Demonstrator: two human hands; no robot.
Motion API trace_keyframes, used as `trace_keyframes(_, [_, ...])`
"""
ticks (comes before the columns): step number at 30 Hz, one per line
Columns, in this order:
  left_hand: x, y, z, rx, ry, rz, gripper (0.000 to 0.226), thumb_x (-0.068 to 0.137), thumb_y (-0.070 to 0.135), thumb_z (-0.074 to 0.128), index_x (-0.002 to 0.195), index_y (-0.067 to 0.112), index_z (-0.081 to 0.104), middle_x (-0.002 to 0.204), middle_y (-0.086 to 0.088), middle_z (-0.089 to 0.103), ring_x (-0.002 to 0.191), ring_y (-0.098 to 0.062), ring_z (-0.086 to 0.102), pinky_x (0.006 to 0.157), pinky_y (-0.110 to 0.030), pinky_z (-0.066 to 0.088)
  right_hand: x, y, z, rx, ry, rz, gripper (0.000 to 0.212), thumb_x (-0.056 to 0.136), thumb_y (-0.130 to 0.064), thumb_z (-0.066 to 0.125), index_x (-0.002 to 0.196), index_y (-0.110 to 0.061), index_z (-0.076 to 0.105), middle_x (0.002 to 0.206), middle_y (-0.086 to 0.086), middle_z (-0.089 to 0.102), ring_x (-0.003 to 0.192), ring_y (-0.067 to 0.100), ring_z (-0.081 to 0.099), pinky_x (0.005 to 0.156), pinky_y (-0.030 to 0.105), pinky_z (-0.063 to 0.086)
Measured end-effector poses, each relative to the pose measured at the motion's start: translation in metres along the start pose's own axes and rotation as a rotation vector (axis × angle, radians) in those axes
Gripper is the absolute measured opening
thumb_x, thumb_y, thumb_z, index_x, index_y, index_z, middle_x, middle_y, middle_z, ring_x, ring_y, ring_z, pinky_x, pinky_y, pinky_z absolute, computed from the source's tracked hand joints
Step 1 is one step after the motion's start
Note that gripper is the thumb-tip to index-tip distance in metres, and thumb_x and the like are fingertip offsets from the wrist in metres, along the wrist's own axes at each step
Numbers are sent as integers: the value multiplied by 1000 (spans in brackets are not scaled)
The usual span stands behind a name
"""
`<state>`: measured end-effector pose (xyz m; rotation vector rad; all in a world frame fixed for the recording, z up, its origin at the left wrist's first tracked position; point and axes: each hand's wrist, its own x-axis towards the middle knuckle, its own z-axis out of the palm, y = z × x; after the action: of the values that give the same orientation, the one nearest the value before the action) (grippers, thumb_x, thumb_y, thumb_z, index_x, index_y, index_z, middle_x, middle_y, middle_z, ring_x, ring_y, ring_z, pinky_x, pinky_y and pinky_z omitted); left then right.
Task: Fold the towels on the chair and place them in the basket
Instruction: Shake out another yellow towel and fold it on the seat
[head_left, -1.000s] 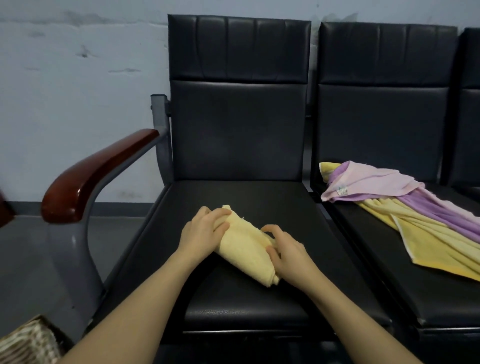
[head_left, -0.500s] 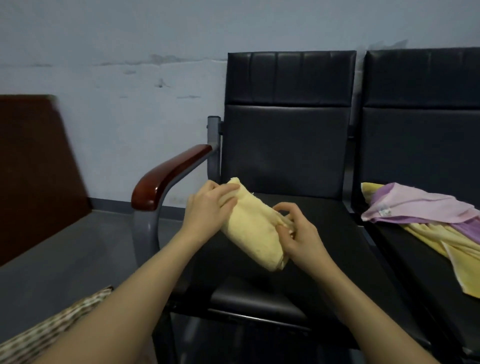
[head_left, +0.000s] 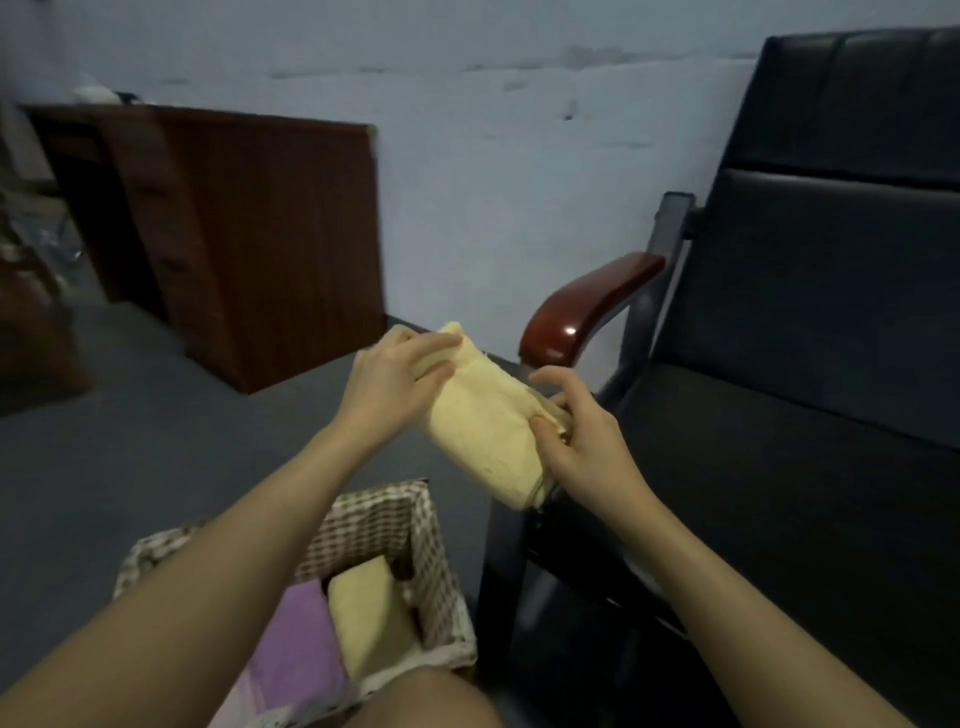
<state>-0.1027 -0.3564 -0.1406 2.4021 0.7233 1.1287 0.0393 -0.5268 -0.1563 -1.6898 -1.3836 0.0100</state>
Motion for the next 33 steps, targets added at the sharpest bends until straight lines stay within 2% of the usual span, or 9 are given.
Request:
trace_keyframes(4, [-41, -80, -12, 58, -43, -147, 29, 90, 27, 63, 119, 30, 66, 101, 3, 54, 96, -19, 55, 93, -50, 42, 4, 1, 79, 19, -184, -43, 35, 92, -19, 51, 121, -36, 42, 88, -15, 52, 79, 11, 55, 72, 40, 50])
trace_keyframes(10, [-114, -178, -1, 122, -166, -364, 28, 90, 24, 63, 117, 29, 66, 97, 6, 51, 97, -21, 57, 91, -37, 42, -21, 26, 187, 18, -381, 6, 34, 92, -13, 52, 124, -24, 44, 112, -8, 56, 100, 13, 56, 78, 34, 42])
trace_keyframes(13, [-143, -218, 15, 104, -249, -429, 28, 89, 21, 64, 116, 26, 67, 105, 3, 58, 102, -21, 58, 94, -34, 41, -38, 41, 226, 29, -466, 75, 30, 93, -15, 53, 121, -21, 44, 109, -10, 53, 98, 12, 54, 78, 33, 44])
trace_keyframes(16, [-162, -249, 40, 78, -306, -417, 27, 88, 25, 61, 114, 24, 69, 110, -1, 62, 106, -22, 59, 100, -39, 40, -56, 58, 250, -2, -520, 205, 29, 93, -19, 54, 119, -24, 40, 108, -7, 54, 97, 16, 57, 82, 40, 48])
trace_keyframes(19, [-170, -265, 65, 52, -359, -376, 35, 85, 33, 53, 115, 24, 69, 105, 1, 60, 101, -21, 60, 95, -45, 41, -68, 73, 260, -34, -547, 300, 32, 94, -19, 54, 122, -21, 39, 108, -4, 56, 95, 17, 58, 78, 37, 48])
trace_keyframes(23, [-170, -277, 95, 151, -529, -241, 45, 90, 42, 39, 127, 29, 60, 119, 0, 57, 113, -20, 51, 88, -35, 25, -65, 88, 269, -194, -764, 380, 45, 96, -23, 52, 136, -14, 33, 116, 7, 59, 102, 25, 59, 77, 34, 46])
trace_keyframes(26, [-178, -282, 107, 306, -642, -155, 50, 94, 45, 31, 141, 32, 44, 143, -2, 40, 121, -25, 34, 93, -37, 23, -61, 94, 279, -372, -882, 292, 60, 97, -30, 50, 148, -16, 21, 140, 10, 44, 120, 29, 50, 97, 39, 43])
trace_keyframes(30, [-201, -273, 105, 359, -416, -204, 53, 86, 47, 33, 123, 16, 57, 129, -8, 52, 112, -27, 44, 86, -38, 33, -53, 101, 293, -440, -944, 67, 67, 99, -36, 45, 153, -19, 11, 161, 0, 10, 144, 22, 17, 115, 35, 18])
trace_keyframes(33, [-209, -270, 102, 397, -697, -285, 75, 82, 58, 20, 145, 18, 36, 154, -5, 29, 139, -26, 27, 106, -41, 26, -48, 115, 307, -554, -1041, -41, 68, 101, -45, 35, 155, -22, 1, 162, -4, -7, 149, 15, -2, 118, 34, 6])
